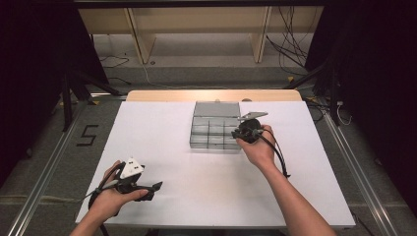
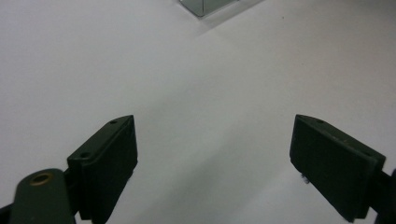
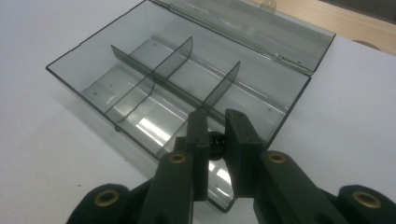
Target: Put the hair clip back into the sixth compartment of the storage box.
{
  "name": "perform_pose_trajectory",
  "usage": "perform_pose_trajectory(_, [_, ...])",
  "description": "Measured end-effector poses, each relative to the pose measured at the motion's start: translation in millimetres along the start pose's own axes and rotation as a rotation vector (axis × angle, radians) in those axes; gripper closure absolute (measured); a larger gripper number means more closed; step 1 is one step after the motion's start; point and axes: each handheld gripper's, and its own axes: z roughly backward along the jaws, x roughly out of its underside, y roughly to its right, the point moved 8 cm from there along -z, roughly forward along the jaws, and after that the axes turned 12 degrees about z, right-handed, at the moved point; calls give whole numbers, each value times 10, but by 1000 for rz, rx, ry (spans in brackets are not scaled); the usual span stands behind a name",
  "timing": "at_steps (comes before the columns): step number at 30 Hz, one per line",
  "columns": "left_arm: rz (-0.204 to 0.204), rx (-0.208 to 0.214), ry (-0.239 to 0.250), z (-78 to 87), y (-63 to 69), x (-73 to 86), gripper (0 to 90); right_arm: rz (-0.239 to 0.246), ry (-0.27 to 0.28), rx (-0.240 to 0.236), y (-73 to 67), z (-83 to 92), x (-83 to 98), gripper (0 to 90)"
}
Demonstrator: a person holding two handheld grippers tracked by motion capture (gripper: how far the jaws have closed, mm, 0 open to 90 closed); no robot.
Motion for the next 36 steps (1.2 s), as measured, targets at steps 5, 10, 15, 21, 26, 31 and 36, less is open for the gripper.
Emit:
perform_pose_trajectory(5, [0,0,0,-2,0,0,145,2,-25,-9,-5,-33,7,811])
perform_pose_trajectory(10, [-4,1,-2,-4,-1,2,145,5,-42,-17,-16,-59,4,811])
perform_pose_trajectory(15, [-4,0,-2,-3,-2,2,145,1,-54,-23,-23,-87,-2,811])
perform_pose_trajectory(21, [-4,1,-2,-5,-1,4,145,1,-71,-25,-23,-123,19,811])
perform_pose_trajectory(26, [-4,1,-2,-5,-2,3,145,1,-81,-26,-21,-148,21,811])
perform_pose_trajectory(31, [-4,2,-2,-5,0,3,145,7,-96,-32,-37,-179,8,811])
perform_pose_trajectory(36, [-3,2,-3,-6,-2,4,145,8,-110,-35,-51,-218,4,810])
